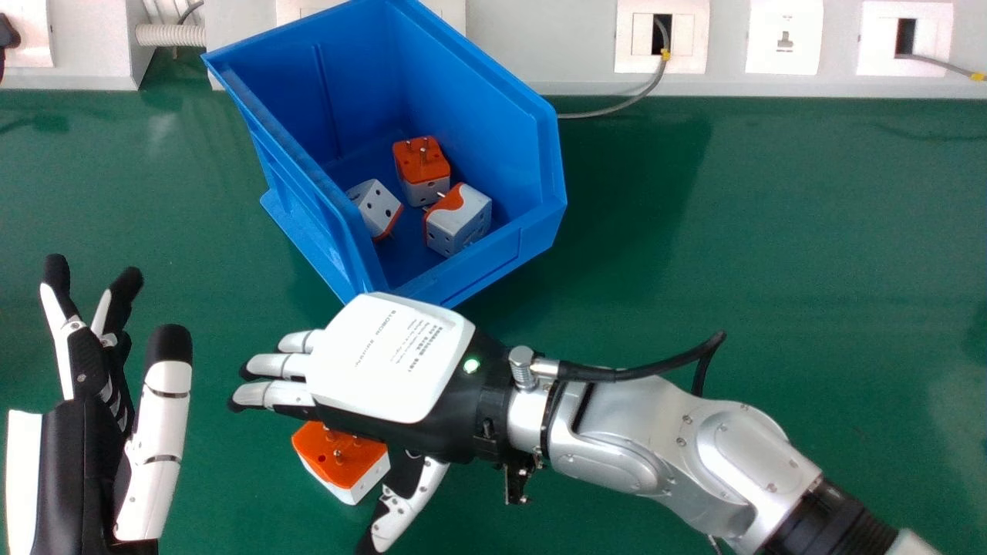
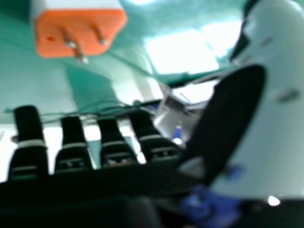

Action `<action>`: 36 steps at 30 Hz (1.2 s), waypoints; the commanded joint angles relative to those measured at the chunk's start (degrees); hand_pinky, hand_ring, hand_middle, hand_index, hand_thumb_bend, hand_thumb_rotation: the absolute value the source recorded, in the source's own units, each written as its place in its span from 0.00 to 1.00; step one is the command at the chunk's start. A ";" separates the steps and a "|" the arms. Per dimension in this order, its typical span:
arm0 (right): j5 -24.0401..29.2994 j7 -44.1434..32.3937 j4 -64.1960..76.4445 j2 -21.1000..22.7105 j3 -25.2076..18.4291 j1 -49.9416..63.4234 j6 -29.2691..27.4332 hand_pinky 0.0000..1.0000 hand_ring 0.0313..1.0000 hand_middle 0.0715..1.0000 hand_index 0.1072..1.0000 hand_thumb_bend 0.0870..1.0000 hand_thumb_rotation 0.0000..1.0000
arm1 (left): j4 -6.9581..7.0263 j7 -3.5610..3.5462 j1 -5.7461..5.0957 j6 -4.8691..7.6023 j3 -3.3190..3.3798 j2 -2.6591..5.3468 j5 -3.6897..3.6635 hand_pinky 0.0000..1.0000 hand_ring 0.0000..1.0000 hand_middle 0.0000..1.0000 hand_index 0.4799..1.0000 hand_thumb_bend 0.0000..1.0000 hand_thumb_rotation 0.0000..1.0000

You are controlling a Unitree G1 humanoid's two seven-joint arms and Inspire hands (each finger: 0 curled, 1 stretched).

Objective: Pick all objects and put in blue box

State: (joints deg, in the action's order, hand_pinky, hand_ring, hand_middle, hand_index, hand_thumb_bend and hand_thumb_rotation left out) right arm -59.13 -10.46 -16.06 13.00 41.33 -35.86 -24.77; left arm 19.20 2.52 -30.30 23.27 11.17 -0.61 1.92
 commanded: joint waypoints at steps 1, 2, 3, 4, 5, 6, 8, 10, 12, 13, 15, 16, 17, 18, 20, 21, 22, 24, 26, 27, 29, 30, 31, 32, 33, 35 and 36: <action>-0.62 0.31 -0.46 -0.83 0.77 -2.30 0.08 0.73 0.88 0.92 0.87 0.65 0.47 | 0.87 -0.05 -0.45 1.13 0.13 0.03 -0.13 1.00 0.98 0.95 0.86 0.47 0.84; -0.99 -0.04 -1.02 -0.90 1.17 -2.61 0.31 0.72 0.88 0.91 0.87 0.65 0.47 | 0.84 0.00 -0.43 1.20 0.11 0.09 -0.05 1.00 0.98 0.95 0.86 0.48 0.84; -1.50 0.00 -1.72 -0.93 1.64 -3.00 0.47 0.73 0.89 0.92 0.88 0.64 0.48 | 0.84 0.02 -0.43 1.26 0.05 0.15 0.00 1.00 0.98 0.95 0.86 0.49 0.84; -1.90 0.25 -2.52 -1.03 2.01 -3.34 0.56 0.74 0.89 0.92 0.89 0.64 0.48 | 0.87 -0.01 -0.44 1.28 -0.05 0.22 -0.05 1.00 0.98 0.95 0.86 0.49 0.84; -2.22 0.73 -3.40 -1.20 2.26 -3.59 0.60 0.74 0.89 0.92 0.88 0.63 0.48 | 0.90 0.06 -0.45 1.29 -0.11 0.31 0.03 1.00 0.98 0.95 0.86 0.49 0.83; -2.75 1.21 -4.11 -1.34 2.55 -3.84 0.76 0.74 0.89 0.92 0.88 0.64 0.47 | 0.87 -0.05 -0.46 1.34 -0.18 0.32 -0.14 1.00 0.98 0.95 0.86 0.49 0.83; -3.63 2.28 -5.51 -1.67 3.09 -4.31 1.07 0.73 0.88 0.91 0.87 0.64 0.47 | 0.79 -0.16 -0.47 1.56 -0.29 0.29 -0.18 1.00 0.98 0.95 0.87 0.49 0.82; -4.07 3.04 -7.05 -2.19 3.49 -4.73 1.46 0.73 0.87 0.90 0.86 0.64 0.47 | 1.09 0.07 -0.67 1.37 -0.45 0.48 0.24 1.00 0.98 0.95 0.86 0.48 0.82; -4.46 3.31 -8.34 -2.67 3.94 -5.14 1.96 0.72 0.86 0.89 0.85 0.65 0.45 | 1.10 0.09 -0.75 1.38 -0.57 0.54 0.34 1.00 0.98 0.95 0.86 0.46 0.81; -4.68 3.50 -9.04 -2.94 4.21 -5.38 2.21 0.73 0.87 0.89 0.86 0.63 0.45 | 1.04 0.12 -0.77 1.39 -0.62 0.58 0.35 1.00 0.98 0.95 0.86 0.47 0.81; -5.13 3.91 -10.31 -3.42 4.77 -5.85 2.69 0.73 0.86 0.89 0.86 0.63 0.45 | 0.94 0.16 -0.82 1.59 -0.81 0.67 0.34 1.00 0.98 0.94 0.86 0.49 0.82; -5.21 3.85 -10.85 -3.65 5.01 -6.14 2.87 0.73 0.86 0.89 0.86 0.62 0.46 | 0.94 0.17 -0.88 1.57 -0.90 0.73 0.33 1.00 0.98 0.95 0.86 0.49 0.82; -5.21 3.78 -11.22 -3.83 5.19 -6.37 3.07 0.73 0.87 0.89 0.86 0.61 0.47 | 0.92 0.25 -0.94 1.66 -0.97 0.80 0.54 1.00 0.98 0.95 0.86 0.50 0.83; -5.08 3.79 -11.56 -4.04 5.31 -6.57 3.29 0.74 0.87 0.90 0.87 0.59 0.48 | 0.87 0.17 -0.97 1.71 -1.05 0.86 0.36 1.00 0.98 0.94 0.86 0.51 0.84; -4.73 3.97 -12.63 -4.61 5.44 -7.07 3.72 0.74 0.87 0.90 0.87 0.59 0.49 | 0.48 0.15 -0.91 2.09 -1.07 0.94 0.30 1.00 0.98 0.95 0.86 0.53 0.84; -4.75 4.08 -13.14 -4.81 5.53 -7.37 3.90 0.74 0.88 0.90 0.88 0.58 0.49 | 0.36 0.09 -0.90 2.10 -1.12 1.01 0.02 1.00 0.98 0.95 0.87 0.54 0.84; -4.96 3.99 -13.59 -5.01 5.66 -7.75 4.26 0.75 0.88 0.91 0.88 0.58 0.50 | 0.35 0.00 -0.95 2.01 -1.20 1.07 -0.26 1.00 0.98 0.95 0.88 0.56 0.84; -5.10 4.53 -14.60 -5.43 5.77 -8.41 4.76 0.75 0.88 0.91 0.89 0.57 0.49 | 0.59 0.18 -1.16 1.95 -1.27 1.15 0.23 1.00 0.99 0.95 0.88 0.57 0.84; -4.88 5.19 -15.56 -5.85 5.72 -9.00 5.07 0.73 0.87 0.90 0.88 0.58 0.48 | 0.56 0.35 -1.23 2.25 -1.17 1.13 0.95 1.00 0.98 0.95 0.88 0.51 0.83; -4.73 5.22 -15.83 -6.01 5.66 -9.23 5.27 0.73 0.87 0.90 0.88 0.57 0.48 | 0.72 0.51 -1.30 2.00 -1.17 1.24 1.27 1.00 0.98 0.95 0.88 0.51 0.83; -4.63 5.23 -16.16 -6.25 5.72 -9.59 5.61 0.73 0.87 0.90 0.87 0.57 0.48 | 0.87 0.52 -1.37 1.88 -1.26 1.35 1.21 1.00 0.98 0.95 0.88 0.52 0.85; -4.89 5.42 -16.29 -6.32 5.93 -9.76 5.81 0.73 0.87 0.90 0.87 0.57 0.47 | 0.84 0.46 -1.35 1.94 -1.30 1.39 1.03 1.00 0.98 0.95 0.87 0.53 0.85; -5.15 5.40 -16.46 -6.41 6.17 -9.96 6.03 0.73 0.87 0.90 0.87 0.57 0.48 | 0.88 0.50 -1.36 1.97 -1.35 1.48 1.01 1.00 0.98 0.95 0.87 0.53 0.85; -5.32 5.53 -16.68 -6.51 6.37 -10.12 6.19 0.73 0.87 0.90 0.87 0.56 0.49 | 0.85 0.42 -1.35 2.10 -1.43 1.57 0.69 1.00 0.98 0.95 0.87 0.54 0.85; -5.58 6.03 -16.96 -6.57 6.65 -10.25 6.31 0.73 0.87 0.90 0.87 0.56 0.49 | 0.81 0.38 -1.37 2.28 -1.48 1.61 0.59 1.00 0.98 0.95 0.87 0.54 0.83; -5.27 6.23 -17.89 -7.00 6.90 -10.43 6.56 0.73 0.87 0.90 0.86 0.57 0.47 | 0.87 0.47 -1.56 2.56 -1.55 1.71 0.85 1.00 0.98 0.95 0.87 0.51 0.83; -5.31 6.65 -18.44 -7.18 7.11 -10.53 6.66 0.74 0.87 0.90 0.87 0.57 0.46 | 0.85 0.59 -1.70 2.88 -1.57 1.75 1.20 1.00 0.98 0.95 0.87 0.50 0.83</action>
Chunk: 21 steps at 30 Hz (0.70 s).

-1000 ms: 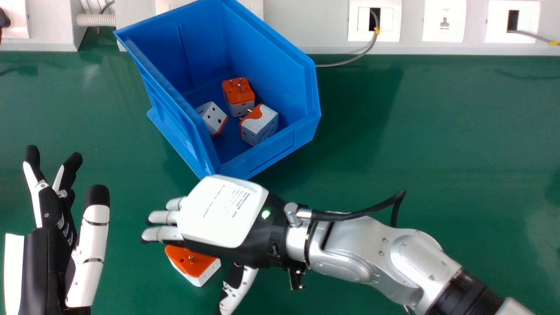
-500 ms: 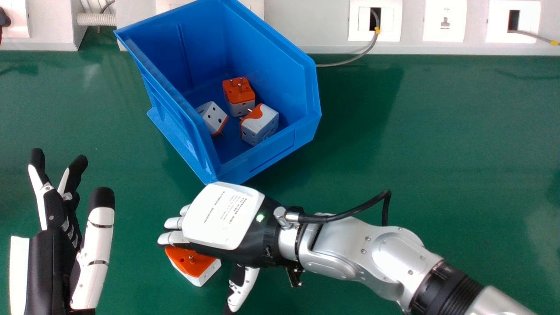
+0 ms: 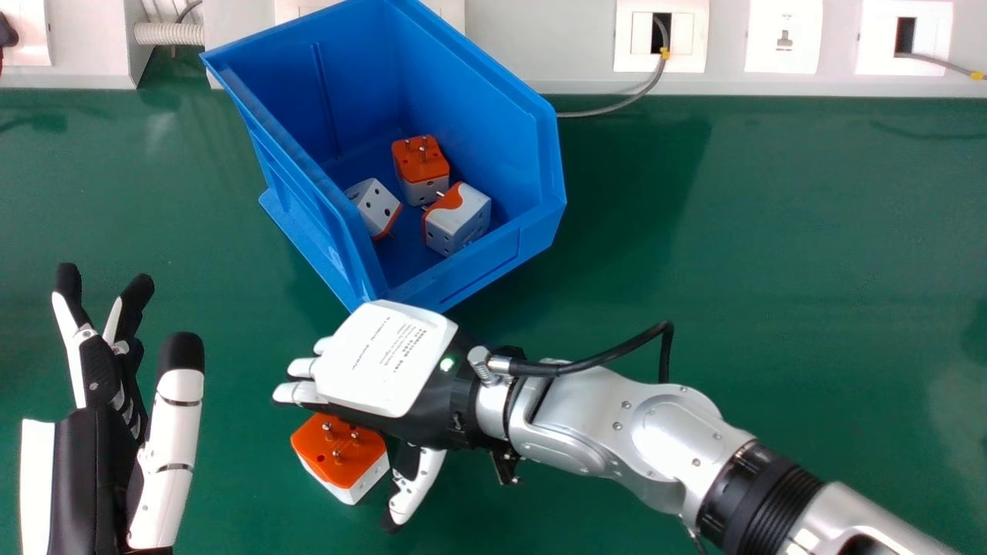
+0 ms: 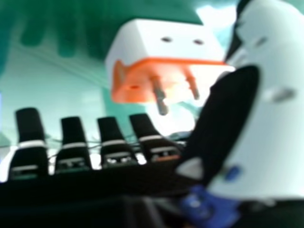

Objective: Pick all objects and put in blue box

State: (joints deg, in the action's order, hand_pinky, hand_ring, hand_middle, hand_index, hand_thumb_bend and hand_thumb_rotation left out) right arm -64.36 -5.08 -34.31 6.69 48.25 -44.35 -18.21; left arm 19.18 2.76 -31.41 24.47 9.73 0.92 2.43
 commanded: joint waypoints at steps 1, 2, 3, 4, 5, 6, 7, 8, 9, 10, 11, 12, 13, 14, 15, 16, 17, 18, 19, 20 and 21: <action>-0.32 1.66 -0.71 -0.97 0.52 -2.23 0.21 0.73 0.87 0.89 0.86 0.57 0.45 | 0.84 0.46 -0.69 1.92 -0.15 0.28 0.98 0.99 0.98 0.95 0.87 0.49 0.82; -0.66 1.87 -1.17 -1.02 0.92 -2.47 0.37 0.73 0.86 0.89 0.85 0.58 0.44 | 0.86 0.50 -0.80 2.15 -0.21 0.33 1.20 0.99 0.98 0.95 0.87 0.48 0.82; -1.03 2.30 -1.60 -1.02 1.35 -2.66 0.55 0.73 0.86 0.89 0.85 0.57 0.44 | 0.83 0.50 -0.87 2.39 -0.30 0.45 1.27 0.99 0.98 0.95 0.87 0.48 0.83; -1.24 2.54 -2.12 -1.14 1.63 -2.76 0.71 0.73 0.86 0.88 0.85 0.57 0.44 | 0.75 0.48 -0.87 2.56 -0.34 0.56 1.20 0.99 0.98 0.95 0.87 0.47 0.84; -1.42 3.02 -2.75 -1.38 1.82 -2.73 0.91 0.73 0.86 0.89 0.85 0.57 0.44 | 0.71 0.50 -0.87 2.61 -0.36 0.65 1.21 0.99 0.98 0.95 0.87 0.47 0.84; -1.39 3.44 -3.22 -1.51 1.91 -2.61 1.02 0.73 0.86 0.88 0.85 0.57 0.44 | 0.68 0.51 -0.89 2.70 -0.45 0.79 1.12 0.99 0.98 0.95 0.87 0.48 0.84; -1.46 3.91 -3.61 -1.60 2.09 -2.49 1.16 0.73 0.86 0.88 0.84 0.57 0.43 | 0.65 0.60 -0.91 2.85 -0.50 0.95 1.12 0.99 0.98 0.95 0.87 0.47 0.83; -1.49 4.28 -3.84 -1.62 2.26 -2.34 1.32 0.73 0.85 0.87 0.84 0.57 0.42 | 0.65 0.73 -0.95 2.92 -0.54 1.15 1.14 0.99 0.98 0.95 0.87 0.46 0.82; -1.44 4.56 -3.89 -1.58 2.40 -2.15 1.42 0.72 0.85 0.87 0.83 0.57 0.42 | 0.64 0.86 -0.99 2.94 -0.54 1.32 1.25 0.98 0.97 0.95 0.87 0.45 0.81; -1.26 4.82 -3.89 -1.55 2.44 -1.95 1.47 0.72 0.84 0.86 0.83 0.55 0.42 | 0.72 0.88 -1.09 2.83 -0.59 1.49 1.20 0.97 0.97 0.94 0.87 0.45 0.81; -1.26 4.95 -3.74 -1.48 2.57 -1.78 1.66 0.72 0.84 0.86 0.82 0.55 0.42 | 0.74 0.95 -1.16 2.87 -0.61 1.61 1.33 0.98 0.97 0.94 0.87 0.45 0.80; -1.31 5.14 -3.67 -1.44 2.68 -1.65 1.83 0.71 0.84 0.86 0.82 0.54 0.43 | 0.77 0.94 -1.22 2.90 -0.67 1.71 1.26 0.97 0.97 0.94 0.87 0.45 0.80; -1.55 5.42 -3.74 -1.40 2.94 -1.65 1.98 0.71 0.84 0.85 0.82 0.53 0.43 | 0.80 0.97 -1.23 2.83 -0.76 1.88 1.08 0.97 0.97 0.94 0.87 0.44 0.79; -1.70 5.88 -4.21 -1.49 3.20 -1.72 2.12 0.70 0.83 0.85 0.82 0.50 0.40 | 0.81 1.05 -1.26 2.85 -0.79 1.98 1.12 0.97 0.97 0.94 0.87 0.43 0.77; -1.78 6.14 -4.53 -1.52 3.46 -1.81 2.29 0.70 0.83 0.84 0.81 0.50 0.32 | 0.88 1.10 -1.33 2.84 -0.85 2.10 1.15 0.97 0.97 0.94 0.87 0.43 0.77; -1.91 6.44 -4.87 -1.51 3.76 -1.97 2.34 0.70 0.82 0.84 0.80 0.51 0.27 | 0.85 1.23 -1.33 2.93 -0.87 2.25 1.22 0.97 0.97 0.94 0.87 0.43 0.78; -2.01 6.78 -5.25 -1.52 4.00 -2.11 2.37 0.69 0.82 0.83 0.79 0.55 0.14 | 0.80 1.35 -1.36 3.03 -0.87 2.34 1.35 0.96 0.96 0.94 0.87 0.44 0.78; -2.52 8.21 -5.79 -1.51 4.40 -2.22 2.47 0.69 0.81 0.82 0.78 0.60 0.07 | 0.78 1.44 -1.41 3.13 -0.90 2.41 1.41 0.96 0.96 0.93 0.87 0.49 0.79; -2.82 9.70 -6.48 -1.61 4.66 -2.29 2.52 0.66 0.78 0.79 0.72 0.67 0.04 | 0.80 1.46 -1.45 3.13 -0.95 2.43 1.46 0.96 0.96 0.93 0.86 0.49 0.80; -2.85 12.27 -7.33 -1.85 4.67 -2.12 2.63 0.63 0.73 0.75 0.66 0.70 0.02 | 0.83 1.35 -1.51 3.12 -1.04 2.41 1.31 0.96 0.96 0.93 0.86 0.52 0.81; -2.72 14.52 -8.27 -2.13 4.66 -2.01 2.71 0.57 0.64 0.65 0.57 0.62 0.01 | 0.77 1.27 -1.53 3.24 -1.12 2.44 1.13 0.97 0.96 0.94 0.86 0.53 0.81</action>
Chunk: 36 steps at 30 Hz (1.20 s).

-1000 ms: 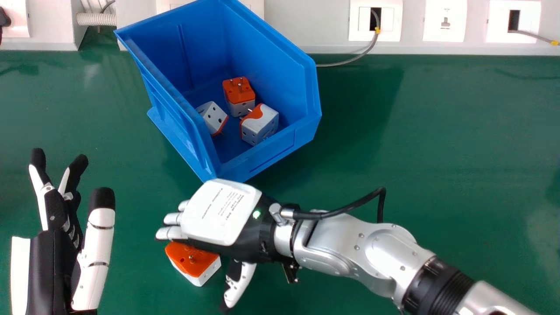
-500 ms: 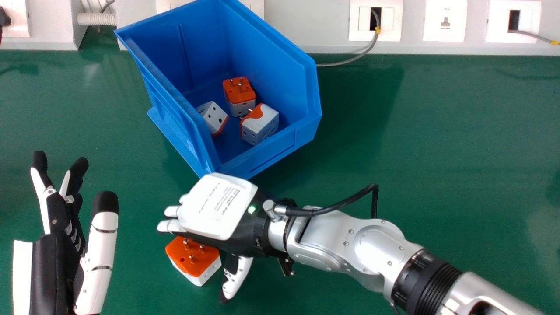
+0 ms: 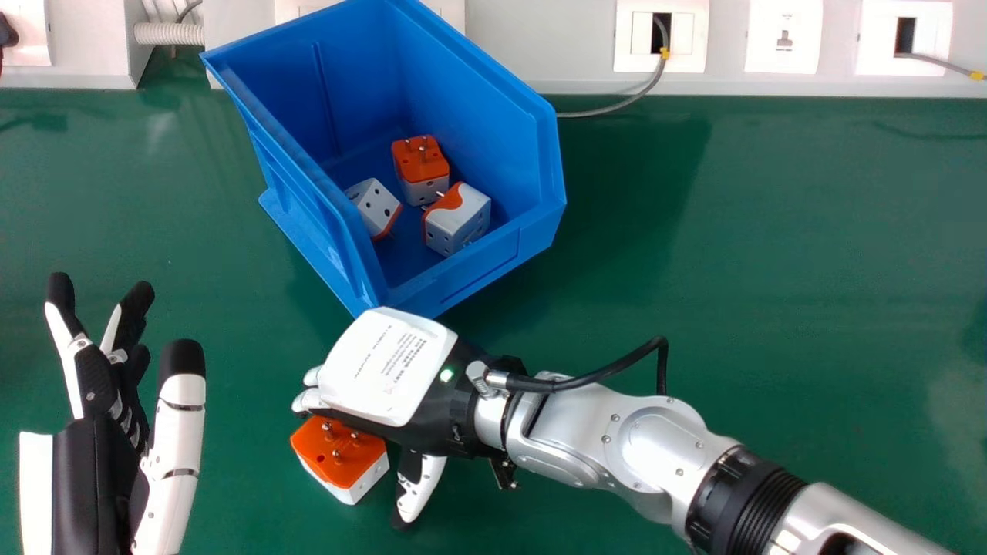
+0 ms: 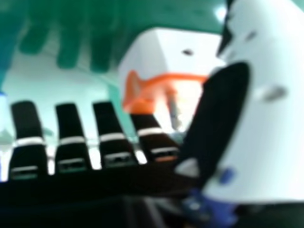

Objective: Pick all objects and put in blue box

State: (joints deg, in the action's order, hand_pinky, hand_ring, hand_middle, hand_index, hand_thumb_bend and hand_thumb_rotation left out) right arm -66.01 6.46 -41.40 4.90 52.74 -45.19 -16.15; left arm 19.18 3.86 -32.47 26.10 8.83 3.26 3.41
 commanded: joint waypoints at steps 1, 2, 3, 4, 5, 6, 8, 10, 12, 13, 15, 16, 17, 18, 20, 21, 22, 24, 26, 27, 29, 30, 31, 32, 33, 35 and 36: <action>-0.61 4.85 -2.16 -0.66 0.01 -1.09 0.48 0.51 0.57 0.57 0.53 0.57 0.01 | 0.77 0.16 -0.49 1.65 -0.30 0.15 0.06 0.97 0.96 0.94 0.86 0.53 0.81; -0.58 5.96 -3.09 -0.91 0.16 -1.32 0.40 0.42 0.47 0.49 0.50 0.52 0.00 | 0.68 0.12 -0.50 1.80 -0.35 0.12 -0.07 0.97 0.96 0.94 0.86 0.52 0.81; -0.39 6.46 -3.90 -1.19 0.15 -1.54 0.41 0.34 0.42 0.44 0.47 0.50 0.00 | 0.61 0.13 -0.47 1.85 -0.33 0.10 -0.10 0.97 0.96 0.94 0.86 0.51 0.80; -0.12 6.52 -4.43 -1.43 0.02 -1.63 0.58 0.30 0.39 0.42 0.47 0.49 0.00 | 0.55 0.18 -0.43 1.88 -0.30 0.07 -0.03 0.97 0.96 0.94 0.86 0.51 0.81; 0.05 5.88 -4.72 -1.66 -0.03 -1.73 1.05 0.25 0.37 0.40 0.47 0.48 0.00 | 0.49 0.35 -0.37 1.98 -0.22 0.08 0.28 0.98 0.96 0.94 0.87 0.51 0.80; 0.42 5.11 -4.86 -1.86 -0.21 -1.76 1.39 0.21 0.38 0.42 0.45 0.48 0.00 | 0.46 0.47 -0.30 2.00 -0.16 0.07 0.49 0.97 0.96 0.93 0.86 0.51 0.80; 2.53 1.72 -4.82 -2.26 -1.22 -1.72 1.29 0.15 0.39 0.45 0.42 0.47 0.00 | 0.44 0.49 -0.13 2.02 -0.17 0.03 0.54 0.96 0.96 0.93 0.86 0.51 0.79; 4.08 -0.84 -4.43 -2.46 -1.86 -1.62 1.42 0.09 0.19 0.44 0.41 0.48 0.00 | 0.58 0.44 -0.08 1.77 -0.23 0.02 0.52 0.96 0.96 0.93 0.85 0.50 0.78; 5.33 -2.79 -3.60 -2.49 -2.50 -1.38 1.46 0.07 0.10 0.43 0.41 0.48 0.00 | 0.81 0.21 -0.05 1.26 -0.36 -0.09 0.23 0.96 0.96 0.93 0.85 0.50 0.78; 5.71 -3.92 -3.14 -2.50 -2.61 -1.37 1.73 0.07 0.10 0.43 0.41 0.48 0.00 | 0.71 0.00 0.05 1.33 -0.37 -0.30 0.09 0.98 0.96 0.94 0.85 0.49 0.78; 6.12 -4.75 -2.22 -2.32 -2.83 -1.13 1.82 0.08 0.10 0.43 0.41 0.48 0.00 | 0.57 -0.22 0.19 1.61 -0.35 -0.58 0.17 0.99 0.97 0.94 0.86 0.45 0.79; 6.09 -4.98 -1.72 -2.18 -2.90 -1.00 1.89 0.08 0.11 0.43 0.41 0.48 0.00 | 0.63 -0.26 0.19 1.60 -0.38 -0.63 0.27 0.98 0.97 0.94 0.86 0.44 0.78; 6.27 -4.66 -1.55 -2.05 -3.03 -0.91 1.58 0.09 0.11 0.43 0.41 0.48 0.00 | 0.71 -0.25 0.20 1.53 -0.40 -0.67 0.34 0.99 0.97 0.94 0.86 0.43 0.78; 6.51 -4.74 -1.42 -1.99 -3.16 -0.88 1.38 0.09 0.11 0.43 0.41 0.48 0.00 | 0.74 -0.24 0.23 1.52 -0.44 -0.71 0.30 0.98 0.97 0.94 0.86 0.42 0.78; 6.73 -5.28 -1.30 -1.94 -3.17 -1.00 1.42 0.09 0.12 0.43 0.41 0.48 0.00 | 0.59 -0.24 0.34 1.66 -0.42 -0.86 0.28 0.98 0.97 0.94 0.87 0.42 0.77; 6.85 -5.83 -1.21 -1.96 -3.17 -1.08 1.59 0.09 0.12 0.43 0.41 0.48 0.00 | 0.62 -0.22 0.33 1.56 -0.43 -0.87 0.32 0.98 0.97 0.95 0.87 0.43 0.78; 6.93 -6.18 -0.98 -1.93 -3.17 -1.07 1.79 0.10 0.12 0.43 0.41 0.48 0.00 | 0.75 -0.16 0.26 1.39 -0.47 -0.82 0.40 0.98 0.97 0.95 0.87 0.45 0.79; 7.02 -6.57 -0.57 -1.86 -3.07 -1.12 2.08 0.10 0.12 0.43 0.42 0.48 0.00 | 0.94 -0.03 0.21 1.12 -0.50 -0.76 0.68 0.98 0.97 0.95 0.87 0.47 0.79; 7.63 -6.70 -0.10 -1.78 -3.43 -0.91 1.88 0.10 0.12 0.43 0.42 0.48 0.00 | 1.03 -0.11 0.23 0.89 -0.56 -0.82 0.66 0.98 0.97 0.95 0.88 0.46 0.80; 7.72 -6.16 0.47 -1.65 -3.68 -0.49 2.04 0.09 0.12 0.43 0.42 0.48 0.00 | 0.72 -0.26 0.37 1.24 -0.49 -1.04 0.61 0.99 0.98 0.95 0.88 0.47 0.81; 8.49 -5.84 1.32 -1.31 -4.23 0.12 1.42 0.08 0.11 0.43 0.41 0.48 0.00 | 0.47 -0.38 0.55 1.54 -0.50 -1.15 0.33 1.00 0.98 0.96 0.89 0.46 0.82; 9.18 -6.37 2.26 -1.07 -4.71 0.63 1.17 0.08 0.10 0.43 0.41 0.48 0.00 | 0.58 -0.40 0.59 1.33 -0.51 -1.17 0.20 1.00 0.98 0.96 0.89 0.44 0.82; 9.46 -7.12 3.67 -0.74 -5.02 1.19 1.31 0.09 0.11 0.43 0.41 0.48 0.00 | 0.66 -0.49 0.63 1.14 -0.51 -1.24 -0.02 1.00 0.98 0.96 0.89 0.43 0.81; 9.91 -6.95 4.79 -0.48 -5.46 1.93 1.21 0.09 0.11 0.43 0.42 0.48 0.00 | 0.64 -0.53 0.74 1.01 -0.46 -1.38 -0.01 1.00 0.98 0.96 0.88 0.44 0.81; 10.33 -6.80 5.96 -0.15 -5.80 2.65 1.04 0.09 0.11 0.43 0.41 0.48 0.00 | 0.57 -0.52 0.85 1.02 -0.42 -1.47 0.02 1.00 0.98 0.96 0.88 0.44 0.80; 11.05 -7.17 8.45 0.43 -6.34 4.13 1.30 0.10 0.12 0.43 0.41 0.48 0.00 | 0.54 -0.36 1.08 0.76 -0.42 -1.46 0.11 1.00 0.98 0.96 0.88 0.45 0.78; 11.26 -7.68 9.86 0.67 -6.63 4.96 1.67 0.10 0.12 0.43 0.41 0.48 0.00 | 0.56 -0.23 1.18 0.58 -0.40 -1.43 0.24 1.00 0.98 0.95 0.88 0.46 0.78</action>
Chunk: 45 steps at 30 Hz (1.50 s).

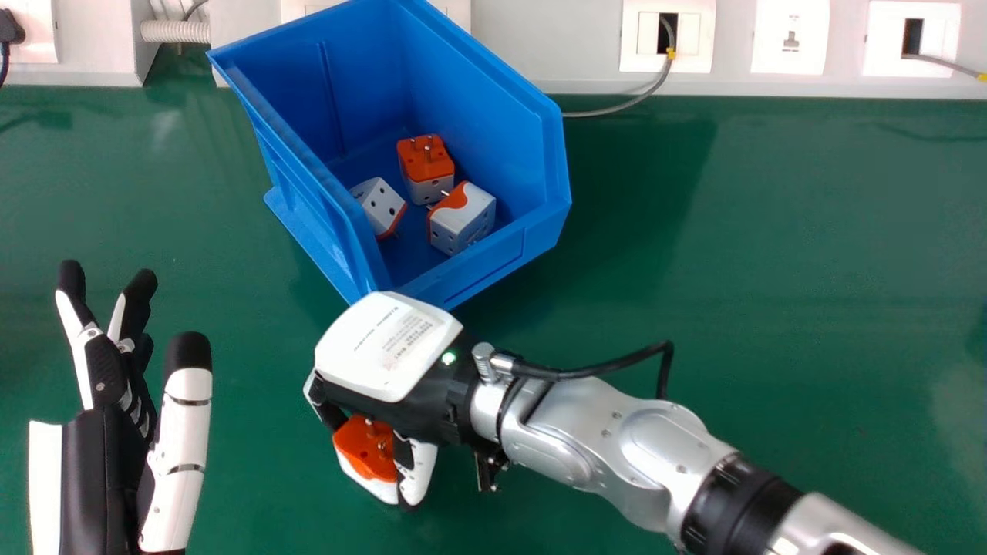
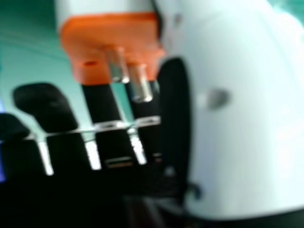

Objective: Pick all objects and put in blue box

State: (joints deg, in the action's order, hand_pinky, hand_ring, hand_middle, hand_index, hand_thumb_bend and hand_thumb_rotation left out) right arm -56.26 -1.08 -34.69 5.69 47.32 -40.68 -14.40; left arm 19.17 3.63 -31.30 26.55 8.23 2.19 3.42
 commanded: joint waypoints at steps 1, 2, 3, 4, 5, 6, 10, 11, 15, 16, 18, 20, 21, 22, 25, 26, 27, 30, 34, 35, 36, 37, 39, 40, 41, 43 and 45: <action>2.21 -0.81 4.60 0.06 -1.76 1.43 0.11 0.10 0.13 0.43 0.41 0.48 0.00 | 0.71 0.11 0.04 -0.26 0.19 -0.32 0.41 1.00 0.98 0.95 0.88 0.46 0.79; 2.33 -0.10 5.73 0.46 -2.07 2.23 -0.40 0.11 0.14 0.43 0.42 0.48 0.00 | 0.80 0.14 0.12 -0.60 0.22 -0.38 0.50 1.00 0.98 0.95 0.88 0.47 0.80; 2.68 -0.35 7.08 0.90 -2.39 2.98 -0.58 0.12 0.14 0.43 0.42 0.48 0.00 | 0.82 0.13 0.20 -0.80 0.24 -0.44 0.47 1.00 0.98 0.95 0.89 0.47 0.81; 3.19 -0.23 8.52 1.45 -2.79 3.91 -0.97 0.12 0.15 0.43 0.42 0.48 0.00 | 0.80 0.16 0.28 -0.83 0.29 -0.50 0.54 1.00 0.98 0.96 0.89 0.47 0.81; 3.68 -0.01 10.47 2.30 -3.26 5.16 -1.39 0.12 0.15 0.43 0.42 0.48 0.00 | 0.71 0.16 0.35 -0.75 0.34 -0.54 0.41 1.00 0.98 0.96 0.89 0.47 0.82; 4.34 -0.29 12.55 3.02 -3.93 6.57 -1.43 0.12 0.15 0.43 0.42 0.48 0.00 | 0.65 0.14 0.39 -0.73 0.41 -0.58 0.20 1.00 0.98 0.95 0.89 0.48 0.82; 5.41 -2.87 22.24 6.03 -6.90 12.28 0.66 0.14 0.17 0.38 0.44 0.47 0.00 | 0.74 0.28 0.41 -1.21 0.69 -0.76 0.19 1.00 0.98 0.95 0.88 0.53 0.85; 5.33 -3.51 25.21 6.90 -7.85 13.95 1.63 0.15 0.19 0.38 0.45 0.46 0.00 | 0.53 0.13 0.56 -1.12 0.75 -0.86 -0.18 1.00 0.98 0.95 0.88 0.54 0.85; 5.70 -6.00 35.32 10.56 -12.08 19.20 3.89 0.15 0.20 0.39 0.46 0.46 0.00 | 0.18 -0.07 0.98 -0.94 0.84 -1.07 -0.32 1.00 0.98 0.95 0.88 0.53 0.80; 5.59 -6.08 37.33 11.46 -13.25 20.18 4.08 0.15 0.20 0.38 0.46 0.46 0.00 | 0.06 -0.22 1.07 -0.69 0.76 -1.13 -0.50 1.00 0.98 0.95 0.88 0.52 0.80; 5.71 -6.18 40.39 12.85 -15.33 21.65 4.15 0.14 0.18 0.37 0.45 0.46 0.00 | -0.11 -0.29 1.17 -0.41 0.72 -1.24 -0.50 1.00 0.99 0.96 0.90 0.49 0.79; 6.37 -6.83 43.17 14.12 -17.74 22.89 4.41 0.13 0.17 0.36 0.45 0.46 0.00 | 0.18 -0.23 1.06 -0.77 0.78 -1.39 0.11 0.99 0.99 0.96 0.90 0.49 0.82; 6.42 -7.16 44.40 14.79 -18.87 23.26 4.52 0.13 0.16 0.36 0.44 0.46 0.00 | 0.28 -0.22 1.04 -0.83 0.84 -1.48 0.33 0.99 0.99 0.96 0.90 0.51 0.84; 6.59 -7.61 45.61 15.47 -20.14 23.53 4.80 0.12 0.16 0.36 0.44 0.46 0.00 | 0.25 -0.20 1.05 -0.78 0.92 -1.50 0.39 0.99 0.99 0.96 0.90 0.52 0.85; 6.80 -6.82 47.46 17.19 -23.60 23.33 4.52 0.11 0.14 0.35 0.44 0.46 0.00 | 0.16 -0.12 1.09 -0.79 1.05 -1.51 0.43 1.00 0.99 0.96 0.90 0.50 0.85; 6.87 -6.82 47.68 17.58 -24.54 22.91 4.59 0.11 0.14 0.35 0.44 0.46 0.00 | 0.14 -0.23 1.12 -0.87 1.03 -1.52 0.13 1.00 0.99 0.96 0.89 0.49 0.84; 6.89 -6.93 47.70 17.71 -25.14 22.61 4.62 0.11 0.14 0.35 0.44 0.46 0.00 | 0.05 -0.32 1.21 -0.91 1.03 -1.54 -0.11 1.00 0.99 0.96 0.89 0.48 0.82; 8.29 -6.94 46.11 18.04 -27.47 20.07 3.96 0.11 0.14 0.35 0.43 0.46 0.00 | 0.04 -0.08 1.39 -1.17 1.03 -1.40 0.18 1.00 0.99 0.96 0.89 0.47 0.81; 9.54 -8.38 43.54 18.36 -29.18 15.30 4.14 0.12 0.15 0.36 0.44 0.46 0.00 | 0.06 -0.08 1.51 -1.33 0.91 -1.24 -0.05 1.00 0.99 0.96 0.89 0.50 0.82; 9.23 -8.72 42.95 18.15 -29.21 14.07 4.67 0.12 0.15 0.36 0.44 0.46 0.00 | -0.09 0.06 1.58 -1.02 0.94 -1.18 0.15 1.00 0.99 0.96 0.89 0.49 0.82; 8.45 -9.06 42.50 17.81 -29.06 12.85 5.56 0.12 0.15 0.35 0.44 0.46 0.00 | -0.17 0.11 1.58 -0.82 0.95 -1.23 0.40 1.00 0.98 0.96 0.88 0.48 0.82; 7.89 -9.25 42.18 17.56 -28.89 12.03 6.20 0.12 0.15 0.35 0.44 0.45 0.00 | -0.24 0.12 1.62 -0.71 1.00 -1.32 0.51 1.00 0.98 0.96 0.89 0.46 0.82; 7.11 -9.09 40.41 16.47 -28.28 9.39 7.24 0.11 0.15 0.34 0.45 0.45 0.00 | -0.08 0.01 1.53 -0.79 1.01 -1.51 0.53 1.00 0.98 0.96 0.89 0.46 0.83; 6.60 -8.94 39.41 15.85 -27.93 8.12 7.76 0.13 0.17 0.35 0.45 0.45 0.00 | 0.06 -0.04 1.47 -0.91 1.00 -1.56 0.46 1.00 0.98 0.96 0.89 0.49 0.83; 5.98 -8.33 37.91 15.15 -27.46 6.62 7.95 0.15 0.19 0.36 0.46 0.45 0.01 | 0.05 -0.18 1.46 -0.82 1.02 -1.70 0.36 1.00 0.98 0.96 0.89 0.51 0.84; 4.88 -6.89 34.51 13.75 -26.43 3.85 8.00 0.17 0.22 0.33 0.44 0.44 0.08 | 0.05 -0.26 1.57 -0.71 1.02 -1.80 0.29 0.99 0.98 0.96 0.89 0.55 0.84; 4.59 -5.30 31.03 12.23 -25.73 1.55 7.78 0.18 0.23 0.31 0.42 0.44 0.13 | -0.04 -0.25 1.77 -0.62 1.02 -1.79 0.17 1.00 0.98 0.96 0.89 0.57 0.83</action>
State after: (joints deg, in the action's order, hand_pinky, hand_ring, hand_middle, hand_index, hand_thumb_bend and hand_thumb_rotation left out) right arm -51.65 -8.69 -2.58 19.25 21.28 -35.68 -6.56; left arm 18.54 3.49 -29.61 24.90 8.95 0.95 3.42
